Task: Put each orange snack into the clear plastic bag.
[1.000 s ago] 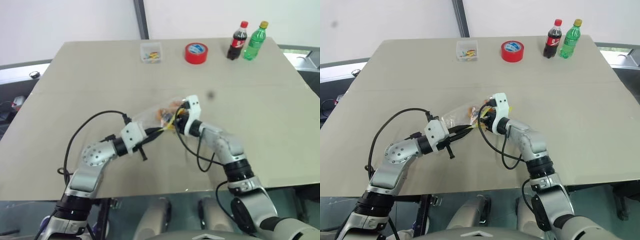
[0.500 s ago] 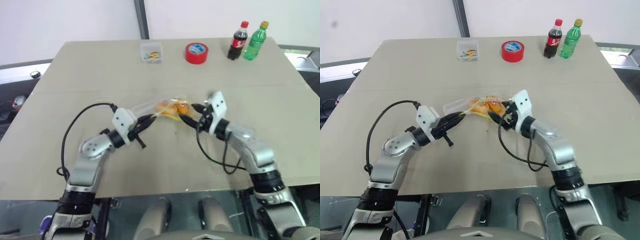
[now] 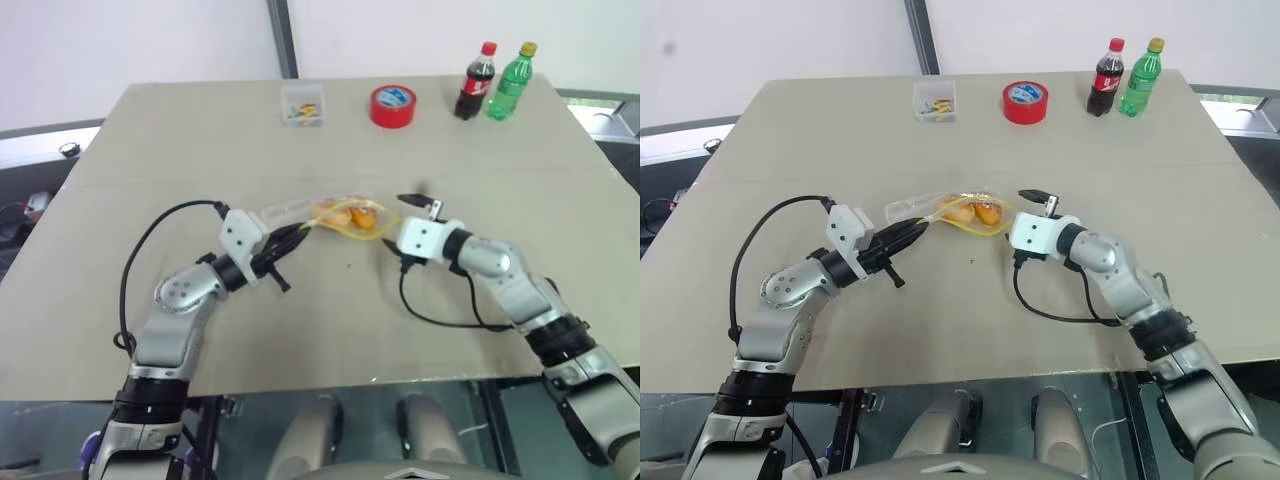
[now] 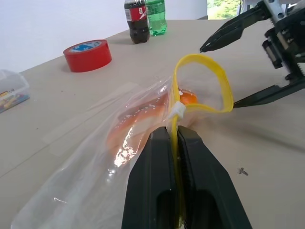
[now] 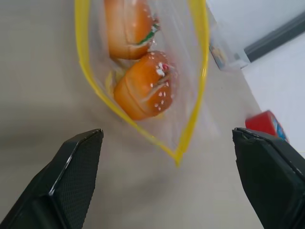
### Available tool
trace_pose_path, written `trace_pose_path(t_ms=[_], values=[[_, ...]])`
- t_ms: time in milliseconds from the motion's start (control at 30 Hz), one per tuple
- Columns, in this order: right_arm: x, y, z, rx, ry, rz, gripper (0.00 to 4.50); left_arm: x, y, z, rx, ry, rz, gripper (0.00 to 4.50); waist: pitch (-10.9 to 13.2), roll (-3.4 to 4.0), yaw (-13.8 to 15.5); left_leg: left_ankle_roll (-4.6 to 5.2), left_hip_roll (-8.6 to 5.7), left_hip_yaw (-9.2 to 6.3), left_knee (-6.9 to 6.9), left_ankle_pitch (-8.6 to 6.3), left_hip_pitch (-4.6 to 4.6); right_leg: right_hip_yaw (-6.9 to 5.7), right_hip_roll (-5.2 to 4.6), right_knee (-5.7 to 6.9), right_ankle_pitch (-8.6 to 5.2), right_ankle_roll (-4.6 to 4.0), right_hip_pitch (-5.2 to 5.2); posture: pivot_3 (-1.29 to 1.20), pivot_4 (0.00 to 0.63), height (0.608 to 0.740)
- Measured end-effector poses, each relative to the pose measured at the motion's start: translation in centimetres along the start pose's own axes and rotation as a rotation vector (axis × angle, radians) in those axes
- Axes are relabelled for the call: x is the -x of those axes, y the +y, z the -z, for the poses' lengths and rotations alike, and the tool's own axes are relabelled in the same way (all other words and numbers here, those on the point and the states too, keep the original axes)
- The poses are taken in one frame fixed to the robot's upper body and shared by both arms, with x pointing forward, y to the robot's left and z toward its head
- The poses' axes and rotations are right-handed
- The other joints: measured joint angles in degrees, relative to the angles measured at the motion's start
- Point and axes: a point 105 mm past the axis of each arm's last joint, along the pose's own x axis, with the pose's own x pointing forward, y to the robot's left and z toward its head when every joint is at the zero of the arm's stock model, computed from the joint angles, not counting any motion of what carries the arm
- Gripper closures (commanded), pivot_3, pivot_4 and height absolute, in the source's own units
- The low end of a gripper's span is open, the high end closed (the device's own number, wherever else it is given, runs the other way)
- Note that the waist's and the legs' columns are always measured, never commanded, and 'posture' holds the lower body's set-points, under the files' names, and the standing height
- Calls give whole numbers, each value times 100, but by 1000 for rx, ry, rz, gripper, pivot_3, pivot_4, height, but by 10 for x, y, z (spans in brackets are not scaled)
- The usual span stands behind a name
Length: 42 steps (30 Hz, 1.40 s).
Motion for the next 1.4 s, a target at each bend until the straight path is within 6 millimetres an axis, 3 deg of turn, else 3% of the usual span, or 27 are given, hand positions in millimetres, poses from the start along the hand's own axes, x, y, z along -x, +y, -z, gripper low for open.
trace_pose_path(t_ms=[67, 300, 400, 500, 700, 800, 933, 1000, 1133, 1200, 1300, 1367, 1400], values=[[-6, -4, -4, 42, -20, 8, 818, 0, 0, 0, 2, 2, 0, 4500, 0, 0, 6, 0, 0, -3, 0, 0, -1, -2, 0, 0, 0, 0, 0, 0, 150, 740], [-9, -2, 6, 90, -6, -5, 4417, 1, 3, 0, 6, 3, -18, 4500, 0, 0, 20, 0, 0, -4, 0, 0, -2, -2, 0, -2, 0, 0, 1, 0, 150, 740], [-8, -7, 8, 93, -1, 8, 4465, 1, 4, -3, 8, -9, -18, 4500, 0, 0, 12, 0, 0, -3, 0, 0, -2, -2, 1, -2, 0, 0, 0, 0, 150, 740], [-8, -24, 6, 120, -3, 46, 4465, -5, 9, -16, -8, -52, -7, 4500, 0, 0, 12, -1, 0, -4, 1, 0, -1, -3, 1, -1, 0, 0, 1, 0, 150, 740], [-8, -89, -3, 202, 1, 223, 4465, -35, 44, -47, -101, -122, -10, 4500, 3, -3, 19, -3, -4, -11, 4, 2, -7, -12, 2, -3, 0, 0, 0, 0, 150, 740], [0, -126, -11, 257, 2, 338, 4465, -53, 58, -75, -214, -189, -18, 4500, 3, -4, 15, -3, -5, -11, 1, 2, -13, -12, -1, -23, 0, 0, 0, 0, 150, 740], [15, -141, -14, 294, 0, 387, 4465, -61, 54, -86, -295, -234, 3, 4500, 2, -5, -22, -2, -5, -8, -17, 1, -14, -8, -4, -40, 0, 1, -4, 0, 150, 740], [25, -131, -7, 263, 8, 375, 4465, -62, 44, -81, -316, -238, 37, 4500, 2, -5, -21, -2, -3, -8, -26, 2, -16, -7, -4, -40, -1, 0, -11, 0, 150, 740], [43, -78, 11, 134, 56, 231, 4465, -53, 16, -53, -298, -197, 101, 4500, 1, -4, -19, -1, -1, -3, -22, 1, -15, -1, -3, -32, -1, 0, -11, 0, 150, 740], [49, -55, 18, 75, 87, 164, 3907, -48, 4, -37, -275, -161, 125, 4500, 2, -2, -16, 0, -2, 1, -7, 1, -15, 3, 0, -20, 0, 1, -10, 0, 150, 740], [76, -28, 45, -58, 216, 111, 2933, -35, -4, -14, -254, -76, 117, 4500, 1, -2, 38, 4, -2, -5, 3, -1, 6, -3, 1, -14, 0, 1, 18, 0, 150, 740], [82, -13, 46, -126, 232, 63, 2933, -33, -5, -5, -252, -36, 100, 4500, 2, -1, 58, 12, -2, -9, 4, -6, 3, -5, 1, -8, 3, 4, 16, 0, 150, 740], [81, -7, 35, -145, 194, 32, 2933, -34, -6, -4, -261, -31, 95, 4500, 3, 0, 54, 12, -1, -8, 7, -6, 5, -4, 1, -1, 3, 5, 15, 0, 150, 740]])
